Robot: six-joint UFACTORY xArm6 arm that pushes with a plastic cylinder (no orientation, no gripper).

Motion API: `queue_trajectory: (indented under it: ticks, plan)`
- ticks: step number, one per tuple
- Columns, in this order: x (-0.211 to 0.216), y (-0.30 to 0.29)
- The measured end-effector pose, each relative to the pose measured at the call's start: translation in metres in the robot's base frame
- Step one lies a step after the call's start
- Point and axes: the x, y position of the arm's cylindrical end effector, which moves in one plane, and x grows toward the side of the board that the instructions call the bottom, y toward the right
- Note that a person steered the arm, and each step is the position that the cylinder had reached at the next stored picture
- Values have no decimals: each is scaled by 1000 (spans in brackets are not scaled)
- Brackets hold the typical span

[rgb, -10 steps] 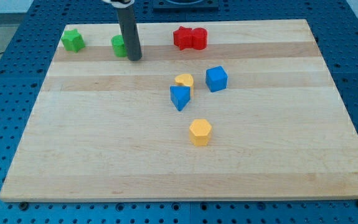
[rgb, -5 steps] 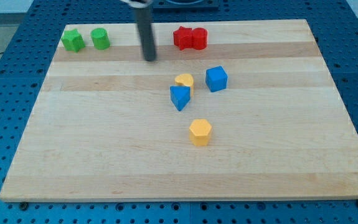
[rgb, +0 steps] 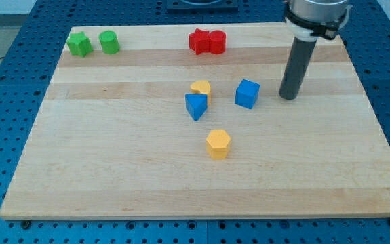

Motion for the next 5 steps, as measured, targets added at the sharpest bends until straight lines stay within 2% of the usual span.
queue_trajectory:
  ticks: [2,3,4,5]
  plan:
    - [4,-28]
    - [20,-73]
    - [27,-91]
    - [27,-140]
